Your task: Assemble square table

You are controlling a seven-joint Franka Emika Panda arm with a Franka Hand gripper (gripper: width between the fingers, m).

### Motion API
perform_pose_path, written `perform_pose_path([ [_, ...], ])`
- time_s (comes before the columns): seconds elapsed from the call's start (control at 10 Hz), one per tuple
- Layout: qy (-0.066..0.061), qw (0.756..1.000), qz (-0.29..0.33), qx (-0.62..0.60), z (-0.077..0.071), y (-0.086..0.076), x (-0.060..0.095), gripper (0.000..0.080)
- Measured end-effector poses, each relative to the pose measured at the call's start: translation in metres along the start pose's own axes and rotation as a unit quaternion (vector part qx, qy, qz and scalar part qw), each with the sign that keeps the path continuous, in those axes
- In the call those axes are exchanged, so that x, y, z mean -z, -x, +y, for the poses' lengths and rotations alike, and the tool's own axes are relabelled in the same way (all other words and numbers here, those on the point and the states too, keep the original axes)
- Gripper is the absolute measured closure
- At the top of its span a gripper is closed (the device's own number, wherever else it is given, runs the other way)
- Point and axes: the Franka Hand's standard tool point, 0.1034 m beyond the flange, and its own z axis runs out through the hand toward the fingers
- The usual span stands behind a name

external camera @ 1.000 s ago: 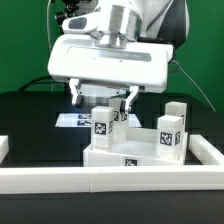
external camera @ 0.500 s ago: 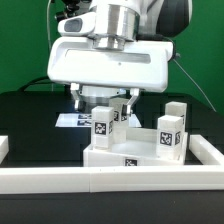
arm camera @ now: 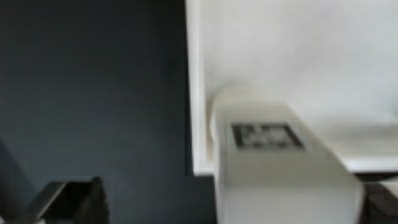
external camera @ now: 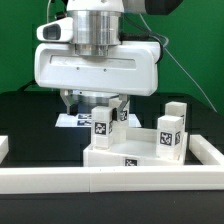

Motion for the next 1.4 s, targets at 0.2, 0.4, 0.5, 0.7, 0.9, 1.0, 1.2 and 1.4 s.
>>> perform_pose_path([
  [0.2, -0.001, 1.0, 0.001, -0.004, -0.007, 0.001, 0.0, 0.0151],
  [0.4, -0.002, 1.0, 0.008, 0.0, -0.012, -0.001, -0.001, 0.0151],
  [0.5, -0.002, 1.0, 0.009, 0.001, -0.013, -0.001, -0.001, 0.0151],
  [0.7, -0.002, 1.0, 0.009, 0.0, -0.013, -0.001, -0.001, 0.0374],
  [0.9, -0.002, 1.0, 0.009, -0.001, -0.013, -0.001, -0.001, 0.0511],
  [1.0, -0.002, 1.0, 0.009, -0.016, -0.013, -0.001, -0.001, 0.0511],
  [1.2, -0.002, 0.999, 0.009, -0.034, -0.012, -0.001, -0.001, 0.0511],
  [1.4, -0.004, 0.994, 0.009, -0.112, -0.012, -0.001, -0.002, 0.0511],
])
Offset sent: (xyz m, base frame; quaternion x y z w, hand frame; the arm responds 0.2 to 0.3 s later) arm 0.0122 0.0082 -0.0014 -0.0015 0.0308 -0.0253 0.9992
